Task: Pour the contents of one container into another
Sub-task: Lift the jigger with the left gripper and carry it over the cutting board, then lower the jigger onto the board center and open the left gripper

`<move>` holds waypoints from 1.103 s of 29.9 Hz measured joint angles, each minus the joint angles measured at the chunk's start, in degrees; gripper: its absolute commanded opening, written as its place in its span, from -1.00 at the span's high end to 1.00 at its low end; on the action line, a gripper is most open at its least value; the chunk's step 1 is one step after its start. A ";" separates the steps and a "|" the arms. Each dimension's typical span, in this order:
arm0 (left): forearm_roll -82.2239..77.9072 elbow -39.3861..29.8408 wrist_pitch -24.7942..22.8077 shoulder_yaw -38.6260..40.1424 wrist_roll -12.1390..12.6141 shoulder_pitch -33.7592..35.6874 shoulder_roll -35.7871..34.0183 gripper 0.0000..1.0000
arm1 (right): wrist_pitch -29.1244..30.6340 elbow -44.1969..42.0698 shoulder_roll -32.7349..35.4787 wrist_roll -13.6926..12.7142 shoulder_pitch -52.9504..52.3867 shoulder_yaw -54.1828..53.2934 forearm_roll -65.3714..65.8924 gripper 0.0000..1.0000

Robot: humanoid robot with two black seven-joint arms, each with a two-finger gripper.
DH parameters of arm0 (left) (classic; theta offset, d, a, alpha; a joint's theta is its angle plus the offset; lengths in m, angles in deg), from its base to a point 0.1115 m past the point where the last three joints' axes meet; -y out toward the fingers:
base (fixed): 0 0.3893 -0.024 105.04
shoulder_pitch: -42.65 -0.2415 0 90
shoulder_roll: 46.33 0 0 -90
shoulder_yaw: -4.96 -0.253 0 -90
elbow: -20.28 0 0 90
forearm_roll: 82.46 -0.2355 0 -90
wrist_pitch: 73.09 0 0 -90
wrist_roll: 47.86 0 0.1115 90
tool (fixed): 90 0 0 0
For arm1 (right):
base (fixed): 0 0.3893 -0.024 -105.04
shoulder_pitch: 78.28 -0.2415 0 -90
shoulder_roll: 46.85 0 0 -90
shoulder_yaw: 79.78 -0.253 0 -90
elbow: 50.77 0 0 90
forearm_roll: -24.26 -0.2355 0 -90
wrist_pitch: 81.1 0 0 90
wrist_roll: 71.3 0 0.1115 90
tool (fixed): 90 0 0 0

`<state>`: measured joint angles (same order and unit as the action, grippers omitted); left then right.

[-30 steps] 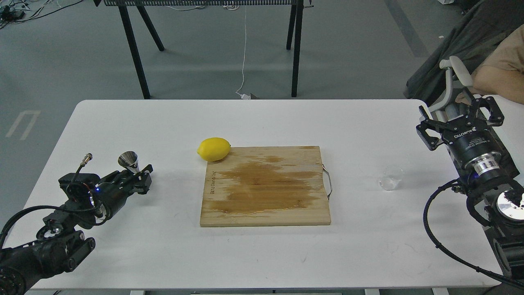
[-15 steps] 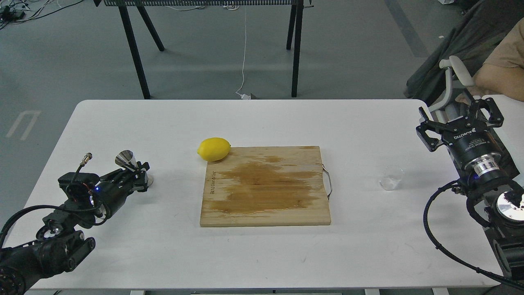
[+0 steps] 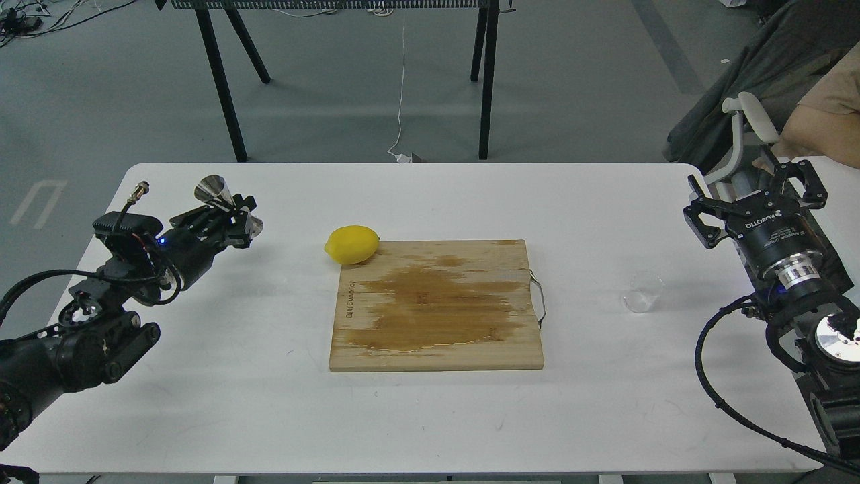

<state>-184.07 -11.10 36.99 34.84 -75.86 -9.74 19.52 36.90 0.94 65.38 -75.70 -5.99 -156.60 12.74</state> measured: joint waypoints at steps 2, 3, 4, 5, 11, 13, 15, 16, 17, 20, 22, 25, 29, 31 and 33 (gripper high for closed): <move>-0.02 -2.63 -1.77 0.00 0.00 2.22 -0.25 0.91 | 0.00 -0.17 -0.05 0.00 -0.27 0.00 0.00 -0.97; -0.11 -4.02 -2.98 -0.01 0.00 3.47 -0.34 0.91 | 0.00 -0.35 -0.07 0.00 -0.44 0.00 0.00 -0.97; -0.21 -5.29 -4.16 -0.01 0.00 4.67 -0.35 0.91 | 0.00 -0.53 -0.07 0.00 -0.54 0.01 0.00 -0.97; -0.31 -6.32 -5.14 -0.03 0.00 5.63 -0.28 0.91 | 0.00 -0.72 -0.08 0.00 -0.64 0.03 0.00 -0.97; -0.49 -12.70 -8.88 -3.20 0.00 10.08 2.22 0.91 | 0.00 -0.97 0.22 0.00 -0.87 0.07 0.00 -0.97; -0.51 -13.28 -9.09 -5.10 0.00 10.36 4.79 0.91 | 0.00 -0.99 0.44 0.00 -0.86 0.07 0.00 -0.98; -0.59 -13.48 -9.10 -7.66 0.00 10.38 8.37 0.91 | 0.00 -1.04 0.48 0.00 -0.86 0.07 0.00 -0.98; -0.67 -13.56 -9.02 -8.99 -0.02 10.38 10.08 0.91 | 0.00 -1.11 0.49 0.00 -0.86 0.07 0.00 -0.98; -0.72 -13.57 -8.82 -10.09 0.00 10.19 11.55 0.91 | 0.00 -1.27 0.52 0.00 -0.86 0.07 0.00 -0.98; -1.29 -13.51 -8.46 -11.83 0.00 8.46 14.75 0.91 | 0.00 -1.62 0.53 0.00 -0.86 0.10 0.00 -0.98; -2.03 -13.30 -8.38 -12.16 0.00 7.09 16.93 0.91 | 0.00 -1.66 0.53 0.00 -0.86 0.17 0.01 -0.97; -3.74 -12.65 -8.28 -12.30 0.00 5.24 19.79 0.91 | 0.00 -1.69 0.53 0.00 -0.85 0.18 0.02 -0.98; -4.90 -11.20 -7.47 -12.30 0.00 3.34 21.48 0.90 | 0.00 -1.70 0.53 0.00 -0.83 0.17 0.02 -0.97; -5.06 -9.74 -6.62 -12.36 0.00 2.87 22.11 0.90 | 0.00 -1.70 0.53 0.00 -0.82 0.14 0.02 -0.98; -5.08 -7.81 -5.91 -12.54 0.00 2.71 22.97 0.90 | 0.00 -1.70 0.53 0.00 -0.76 0.11 0.02 -0.98</move>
<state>-189.15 -18.91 31.09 22.29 -75.86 -7.04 42.50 36.90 -0.76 65.92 -75.69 -6.75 -156.50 12.76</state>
